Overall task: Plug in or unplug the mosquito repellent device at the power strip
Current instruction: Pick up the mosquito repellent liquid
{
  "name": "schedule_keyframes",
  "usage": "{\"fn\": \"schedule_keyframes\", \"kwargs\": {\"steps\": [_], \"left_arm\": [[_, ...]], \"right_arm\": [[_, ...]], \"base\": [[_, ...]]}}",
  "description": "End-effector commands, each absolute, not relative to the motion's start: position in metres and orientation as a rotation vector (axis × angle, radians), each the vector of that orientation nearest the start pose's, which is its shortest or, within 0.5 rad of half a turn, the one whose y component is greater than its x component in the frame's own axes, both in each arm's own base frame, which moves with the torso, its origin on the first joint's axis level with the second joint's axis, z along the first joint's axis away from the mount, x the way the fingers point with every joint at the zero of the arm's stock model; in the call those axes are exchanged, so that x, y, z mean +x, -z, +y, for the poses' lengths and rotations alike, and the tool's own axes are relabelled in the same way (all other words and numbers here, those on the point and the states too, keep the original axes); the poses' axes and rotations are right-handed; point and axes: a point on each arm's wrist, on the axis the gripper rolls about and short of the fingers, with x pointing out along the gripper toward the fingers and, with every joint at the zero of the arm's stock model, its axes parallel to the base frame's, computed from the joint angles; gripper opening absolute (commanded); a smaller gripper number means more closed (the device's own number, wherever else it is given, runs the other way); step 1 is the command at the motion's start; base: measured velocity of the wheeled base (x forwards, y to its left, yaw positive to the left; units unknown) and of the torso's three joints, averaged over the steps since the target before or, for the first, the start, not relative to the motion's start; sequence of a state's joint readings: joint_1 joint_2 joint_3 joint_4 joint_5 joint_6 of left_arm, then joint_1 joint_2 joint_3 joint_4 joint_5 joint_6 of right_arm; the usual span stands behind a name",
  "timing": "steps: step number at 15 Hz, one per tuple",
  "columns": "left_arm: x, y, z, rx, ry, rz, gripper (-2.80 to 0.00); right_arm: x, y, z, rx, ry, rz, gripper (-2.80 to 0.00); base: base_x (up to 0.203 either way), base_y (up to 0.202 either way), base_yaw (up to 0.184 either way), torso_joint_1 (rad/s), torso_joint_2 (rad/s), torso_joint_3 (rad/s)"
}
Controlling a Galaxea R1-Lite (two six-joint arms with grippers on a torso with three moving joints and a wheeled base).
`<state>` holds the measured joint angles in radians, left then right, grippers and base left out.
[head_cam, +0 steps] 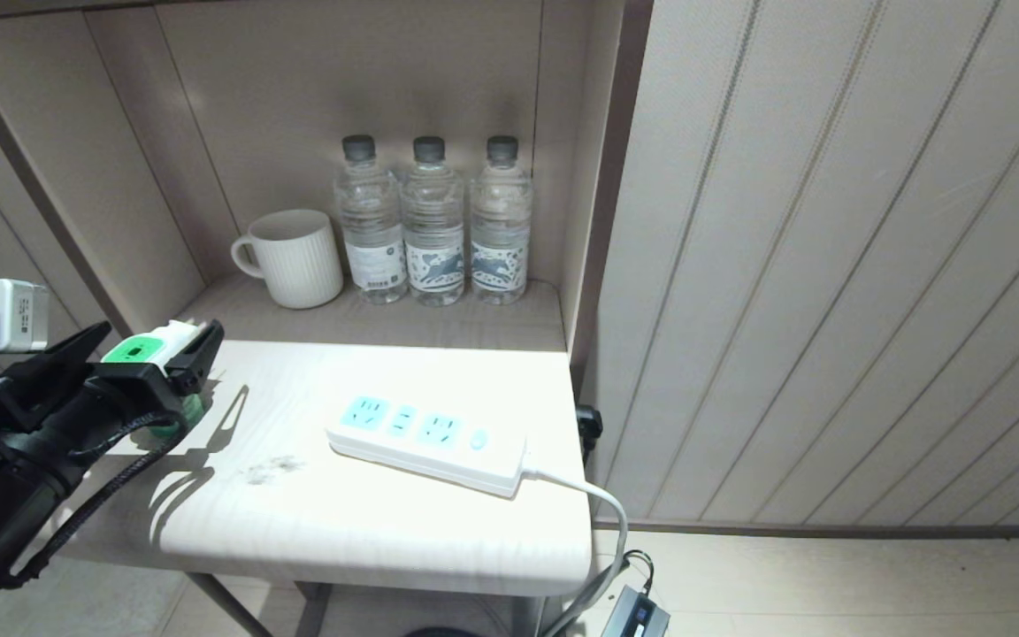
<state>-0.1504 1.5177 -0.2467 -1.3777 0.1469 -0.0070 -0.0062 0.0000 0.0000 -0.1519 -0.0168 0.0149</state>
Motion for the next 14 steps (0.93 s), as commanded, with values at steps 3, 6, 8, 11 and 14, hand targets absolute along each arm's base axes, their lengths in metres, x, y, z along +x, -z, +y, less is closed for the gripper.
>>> {"fn": "schedule_keyframes", "kwargs": {"steps": [3, 6, 8, 11, 14], "left_arm": [[0.2102, -0.1619, -0.0285, -0.023, 0.002, -0.12, 0.0], [0.2104, -0.1622, -0.0285, -0.022, 0.003, -0.124, 0.0], [0.2105, -0.161, -0.0286, -0.021, 0.003, -0.119, -2.8], [0.2102, -0.1612, -0.0285, -0.023, 0.003, -0.12, -2.8], [0.2105, -0.1616, -0.0285, -0.021, 0.003, -0.122, -2.8]], "right_arm": [[-0.024, -0.0912, -0.0002, 0.015, 0.022, -0.153, -2.8], [-0.0239, -0.0912, -0.0002, 0.016, 0.022, -0.152, -2.8], [-0.024, -0.0911, -0.0002, 0.016, 0.022, -0.154, -2.8], [-0.0239, -0.0912, -0.0002, 0.016, 0.022, -0.152, -2.8], [-0.024, -0.0912, -0.0002, 0.016, 0.022, -0.153, -2.8]], "base": [[0.0, 0.0, 0.0, 0.0, 0.0, 0.0], [0.0, 0.0, 0.0, 0.0, 0.0, 0.0], [0.0, 0.0, 0.0, 0.0, 0.0, 0.0], [0.0, 0.0, 0.0, 0.0, 0.0, 0.0], [0.0, 0.0, 0.0, 0.0, 0.0, 0.0]]}}
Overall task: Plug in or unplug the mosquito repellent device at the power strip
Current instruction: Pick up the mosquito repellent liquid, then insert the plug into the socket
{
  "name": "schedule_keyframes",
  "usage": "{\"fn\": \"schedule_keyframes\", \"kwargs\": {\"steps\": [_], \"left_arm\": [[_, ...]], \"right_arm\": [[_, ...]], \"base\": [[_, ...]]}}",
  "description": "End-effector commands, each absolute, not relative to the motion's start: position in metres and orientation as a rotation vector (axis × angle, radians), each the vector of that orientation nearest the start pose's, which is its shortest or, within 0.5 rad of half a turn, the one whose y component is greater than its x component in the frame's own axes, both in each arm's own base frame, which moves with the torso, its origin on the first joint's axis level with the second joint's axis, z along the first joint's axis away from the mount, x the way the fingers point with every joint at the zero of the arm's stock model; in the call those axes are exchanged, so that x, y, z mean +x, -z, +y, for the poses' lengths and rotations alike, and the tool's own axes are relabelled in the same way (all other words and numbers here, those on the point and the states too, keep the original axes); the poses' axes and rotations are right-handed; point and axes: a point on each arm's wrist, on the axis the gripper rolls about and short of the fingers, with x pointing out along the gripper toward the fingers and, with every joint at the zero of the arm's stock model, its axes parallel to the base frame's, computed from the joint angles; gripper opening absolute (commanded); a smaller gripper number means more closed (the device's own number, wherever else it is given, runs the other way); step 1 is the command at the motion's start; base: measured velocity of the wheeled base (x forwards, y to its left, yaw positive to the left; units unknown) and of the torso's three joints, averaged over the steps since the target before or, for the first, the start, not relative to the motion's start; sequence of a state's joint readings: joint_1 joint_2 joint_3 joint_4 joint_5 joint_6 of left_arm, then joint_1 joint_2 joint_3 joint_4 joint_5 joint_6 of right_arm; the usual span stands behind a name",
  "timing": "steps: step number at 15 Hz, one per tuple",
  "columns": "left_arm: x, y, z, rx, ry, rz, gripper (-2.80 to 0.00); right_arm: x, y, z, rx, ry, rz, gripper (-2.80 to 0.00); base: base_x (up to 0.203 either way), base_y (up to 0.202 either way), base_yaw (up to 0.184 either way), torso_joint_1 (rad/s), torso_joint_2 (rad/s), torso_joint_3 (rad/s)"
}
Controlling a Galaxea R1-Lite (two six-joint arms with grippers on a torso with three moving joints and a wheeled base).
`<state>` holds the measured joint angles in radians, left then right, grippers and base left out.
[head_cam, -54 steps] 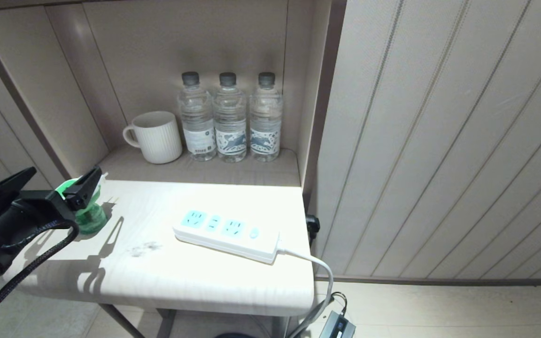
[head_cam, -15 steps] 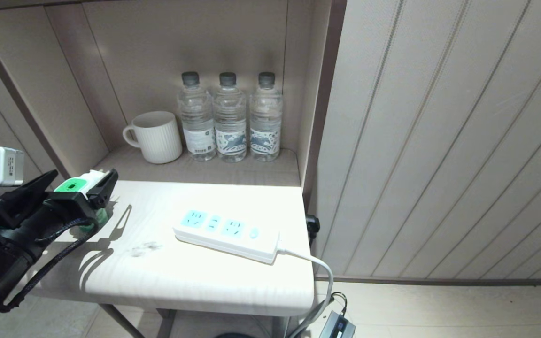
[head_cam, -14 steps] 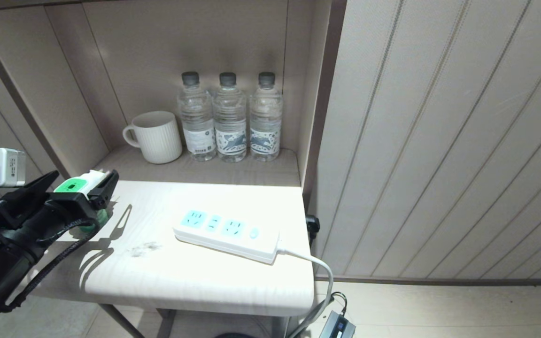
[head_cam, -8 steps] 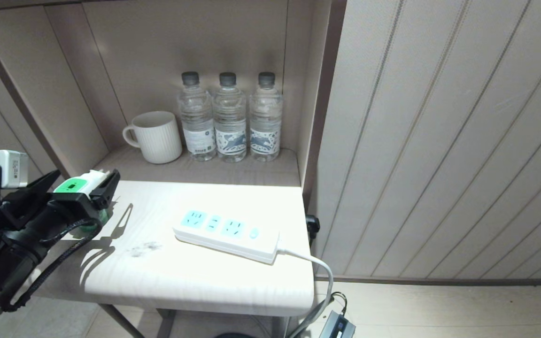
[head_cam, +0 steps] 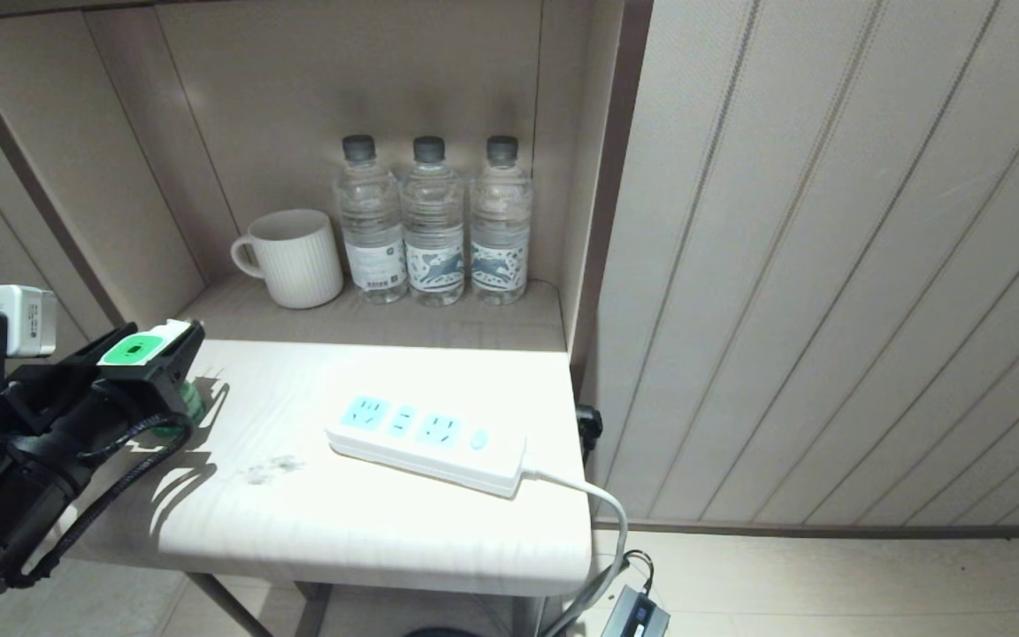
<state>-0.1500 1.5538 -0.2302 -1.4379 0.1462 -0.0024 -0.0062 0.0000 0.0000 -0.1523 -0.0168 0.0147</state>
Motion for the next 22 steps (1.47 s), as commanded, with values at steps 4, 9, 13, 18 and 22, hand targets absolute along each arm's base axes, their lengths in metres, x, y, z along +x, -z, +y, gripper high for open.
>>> {"fn": "schedule_keyframes", "kwargs": {"steps": [4, 9, 13, 18, 22], "left_arm": [[0.211, -0.165, -0.029, -0.021, 0.003, -0.137, -2.8], [0.203, -0.179, -0.027, -0.02, -0.017, -0.216, -2.8], [0.194, -0.208, -0.028, 0.0, -0.088, -0.158, -2.8], [0.17, -0.276, -0.037, 0.009, -0.036, 0.027, -2.8], [0.152, -0.324, -0.05, -0.024, 0.061, 0.235, -2.8]], "right_arm": [[-0.024, -0.091, 0.0, 0.015, 0.022, -0.154, -2.8], [-0.024, -0.091, 0.0, 0.016, 0.022, -0.153, -2.8], [-0.024, -0.091, 0.0, 0.015, 0.022, -0.152, -2.8], [-0.024, -0.091, 0.0, 0.015, 0.022, -0.153, -2.8], [-0.024, -0.091, 0.0, 0.015, 0.022, -0.152, -2.8]], "base": [[0.0, 0.0, 0.0, 0.0, 0.0, 0.0], [0.0, 0.0, 0.0, 0.0, 0.0, 0.0], [0.0, 0.0, 0.0, 0.0, 0.0, 0.0], [0.0, 0.0, 0.0, 0.0, 0.0, 0.0], [0.0, 0.0, 0.0, 0.0, 0.0, 0.0]]}}
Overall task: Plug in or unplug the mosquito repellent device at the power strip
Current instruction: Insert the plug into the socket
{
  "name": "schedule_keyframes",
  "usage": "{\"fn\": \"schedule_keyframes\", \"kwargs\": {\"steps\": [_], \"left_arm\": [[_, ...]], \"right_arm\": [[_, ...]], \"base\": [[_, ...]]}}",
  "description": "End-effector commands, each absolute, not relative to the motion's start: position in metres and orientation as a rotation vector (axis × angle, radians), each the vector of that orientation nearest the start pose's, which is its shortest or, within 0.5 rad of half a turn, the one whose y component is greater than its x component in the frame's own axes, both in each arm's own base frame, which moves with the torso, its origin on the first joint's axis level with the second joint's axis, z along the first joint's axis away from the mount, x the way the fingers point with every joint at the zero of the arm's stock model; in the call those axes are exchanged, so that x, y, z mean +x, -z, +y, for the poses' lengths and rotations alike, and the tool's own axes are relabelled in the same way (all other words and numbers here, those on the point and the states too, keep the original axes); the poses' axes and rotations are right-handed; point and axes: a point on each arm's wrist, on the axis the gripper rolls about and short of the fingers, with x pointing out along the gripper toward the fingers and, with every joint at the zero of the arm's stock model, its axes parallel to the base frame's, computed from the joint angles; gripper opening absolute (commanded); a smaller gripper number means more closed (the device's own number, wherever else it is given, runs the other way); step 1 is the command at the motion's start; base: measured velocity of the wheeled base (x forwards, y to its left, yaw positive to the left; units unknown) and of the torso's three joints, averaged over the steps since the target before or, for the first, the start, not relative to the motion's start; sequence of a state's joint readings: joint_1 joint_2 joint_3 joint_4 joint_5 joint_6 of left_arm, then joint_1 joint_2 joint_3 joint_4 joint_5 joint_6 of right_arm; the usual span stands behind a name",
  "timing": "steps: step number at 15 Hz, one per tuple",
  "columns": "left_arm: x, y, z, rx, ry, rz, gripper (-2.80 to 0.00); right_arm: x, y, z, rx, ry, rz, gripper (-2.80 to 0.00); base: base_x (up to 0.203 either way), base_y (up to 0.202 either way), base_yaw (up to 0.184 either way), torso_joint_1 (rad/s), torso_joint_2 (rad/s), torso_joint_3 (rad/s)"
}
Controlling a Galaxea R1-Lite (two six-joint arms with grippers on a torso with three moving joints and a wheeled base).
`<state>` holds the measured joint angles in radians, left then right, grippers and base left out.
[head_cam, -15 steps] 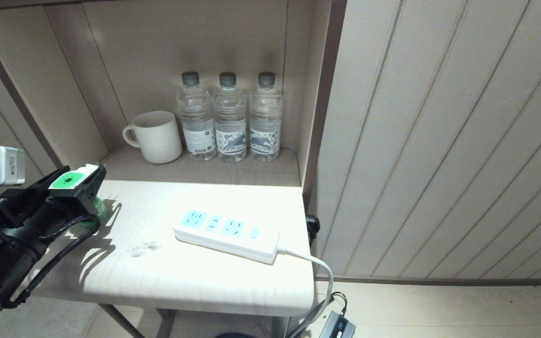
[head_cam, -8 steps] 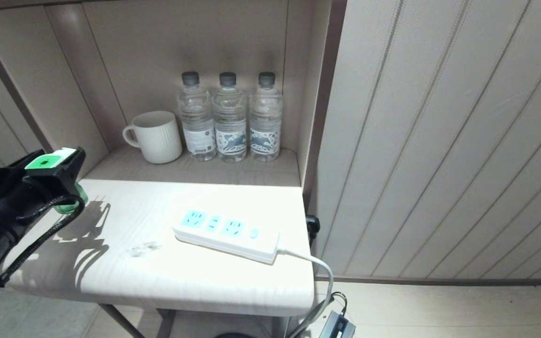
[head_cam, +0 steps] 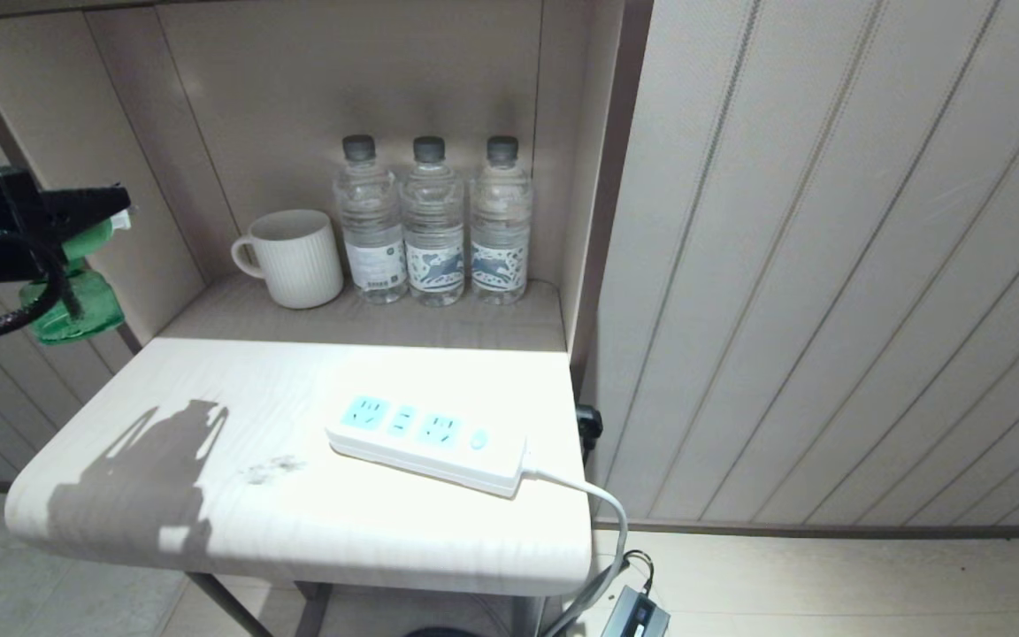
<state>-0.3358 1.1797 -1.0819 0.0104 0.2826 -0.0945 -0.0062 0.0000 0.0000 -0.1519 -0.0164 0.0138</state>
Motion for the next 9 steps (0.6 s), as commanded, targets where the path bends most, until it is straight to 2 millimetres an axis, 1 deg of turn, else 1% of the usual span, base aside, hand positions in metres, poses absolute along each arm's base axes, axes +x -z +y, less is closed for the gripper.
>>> {"fn": "schedule_keyframes", "kwargs": {"steps": [1, 2, 3, 5, 7, 9], "left_arm": [[0.151, -0.333, -0.055, -0.042, 0.092, 0.304, -2.8], [0.153, -0.339, -0.061, -0.059, 0.135, 0.389, -2.8], [0.158, -0.341, -0.068, -0.067, 0.184, 0.486, -2.8], [0.178, -0.335, -0.085, -0.059, 0.255, 0.685, -2.8], [0.197, -0.327, -0.099, -0.056, 0.291, 0.814, -2.8], [0.206, -0.327, -0.113, -0.065, 0.34, 0.91, -2.8]], "right_arm": [[-0.024, -0.091, 0.0, 0.015, 0.022, -0.153, -2.8], [-0.024, -0.091, 0.0, 0.015, 0.022, -0.154, -2.8], [-0.024, -0.091, 0.0, 0.015, 0.022, -0.152, -2.8], [-0.024, -0.091, 0.0, 0.015, 0.022, -0.152, -2.8], [-0.024, -0.091, 0.0, 0.015, 0.022, -0.152, -2.8], [-0.024, -0.091, 0.0, 0.015, 0.022, -0.154, -2.8]], "base": [[0.0, 0.0, 0.0, 0.0, 0.0, 0.0], [0.0, 0.0, 0.0, 0.0, 0.0, 0.0], [0.0, 0.0, 0.0, 0.0, 0.0, 0.0], [0.0, 0.0, 0.0, 0.0, 0.0, 0.0], [0.0, 0.0, 0.0, 0.0, 0.0, 0.0], [0.0, 0.0, 0.0, 0.0, 0.0, 0.0]]}}
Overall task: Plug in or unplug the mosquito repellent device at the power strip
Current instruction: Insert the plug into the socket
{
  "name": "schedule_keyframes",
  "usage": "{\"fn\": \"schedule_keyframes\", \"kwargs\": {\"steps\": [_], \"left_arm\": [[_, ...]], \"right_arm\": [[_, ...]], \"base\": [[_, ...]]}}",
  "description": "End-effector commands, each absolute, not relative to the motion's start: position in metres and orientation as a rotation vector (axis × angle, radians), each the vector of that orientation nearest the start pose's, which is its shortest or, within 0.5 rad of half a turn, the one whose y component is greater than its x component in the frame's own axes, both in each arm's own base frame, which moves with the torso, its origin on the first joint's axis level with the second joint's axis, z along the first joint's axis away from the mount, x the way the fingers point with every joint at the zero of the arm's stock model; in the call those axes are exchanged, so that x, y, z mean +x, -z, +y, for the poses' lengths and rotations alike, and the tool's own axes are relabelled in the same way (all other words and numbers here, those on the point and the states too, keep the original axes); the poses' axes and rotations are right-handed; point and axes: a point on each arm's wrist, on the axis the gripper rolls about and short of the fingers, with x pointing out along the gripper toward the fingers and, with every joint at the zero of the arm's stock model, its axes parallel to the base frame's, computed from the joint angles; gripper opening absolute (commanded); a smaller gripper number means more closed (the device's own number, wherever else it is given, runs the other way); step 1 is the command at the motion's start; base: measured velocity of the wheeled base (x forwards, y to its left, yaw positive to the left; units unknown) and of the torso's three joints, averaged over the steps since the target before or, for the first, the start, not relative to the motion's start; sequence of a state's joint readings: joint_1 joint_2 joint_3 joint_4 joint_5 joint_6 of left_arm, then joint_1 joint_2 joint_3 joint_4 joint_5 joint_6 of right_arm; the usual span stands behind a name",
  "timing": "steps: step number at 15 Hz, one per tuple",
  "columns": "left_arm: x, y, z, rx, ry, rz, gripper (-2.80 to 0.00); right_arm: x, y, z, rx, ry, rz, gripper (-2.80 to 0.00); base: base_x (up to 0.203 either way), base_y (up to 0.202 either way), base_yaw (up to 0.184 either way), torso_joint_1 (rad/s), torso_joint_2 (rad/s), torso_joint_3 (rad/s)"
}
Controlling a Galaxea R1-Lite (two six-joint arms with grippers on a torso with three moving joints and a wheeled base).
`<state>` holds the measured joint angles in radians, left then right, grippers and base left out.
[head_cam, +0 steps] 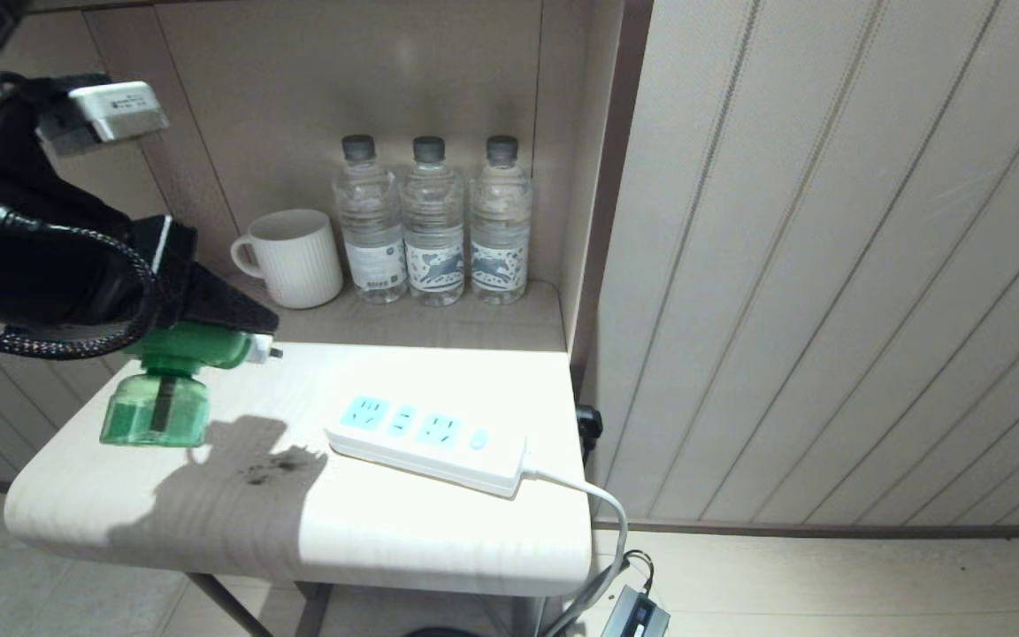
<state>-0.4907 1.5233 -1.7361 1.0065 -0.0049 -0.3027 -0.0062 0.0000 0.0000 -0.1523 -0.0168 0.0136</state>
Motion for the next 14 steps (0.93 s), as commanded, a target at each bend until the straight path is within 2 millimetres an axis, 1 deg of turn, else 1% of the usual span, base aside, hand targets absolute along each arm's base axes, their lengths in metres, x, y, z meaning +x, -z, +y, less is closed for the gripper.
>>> {"fn": "schedule_keyframes", "kwargs": {"steps": [1, 2, 4, 10, 14], "left_arm": [[0.209, -0.326, -0.121, -0.068, 0.358, 0.948, -2.8], [0.206, -0.324, -0.131, -0.067, 0.38, 0.967, -2.8], [0.202, -0.324, -0.141, -0.054, 0.408, 0.974, -2.8], [0.209, -0.318, -0.147, -0.034, 0.372, 0.978, -2.8], [0.209, -0.317, -0.146, -0.03, 0.367, 0.988, -2.8]], "right_arm": [[-0.024, -0.091, 0.0, 0.015, 0.022, -0.153, -2.8], [-0.024, -0.091, 0.0, 0.015, 0.022, -0.152, -2.8], [-0.024, -0.091, 0.0, 0.015, 0.022, -0.154, -2.8], [-0.024, -0.091, 0.0, 0.015, 0.022, -0.152, -2.8], [-0.024, -0.091, 0.0, 0.016, 0.022, -0.152, -2.8]], "base": [[0.0, 0.0, 0.0, 0.0, 0.0, 0.0], [0.0, 0.0, 0.0, 0.0, 0.0, 0.0], [0.0, 0.0, 0.0, 0.0, 0.0, 0.0], [0.0, 0.0, 0.0, 0.0, 0.0, 0.0], [0.0, 0.0, 0.0, 0.0, 0.0, 0.0]]}}
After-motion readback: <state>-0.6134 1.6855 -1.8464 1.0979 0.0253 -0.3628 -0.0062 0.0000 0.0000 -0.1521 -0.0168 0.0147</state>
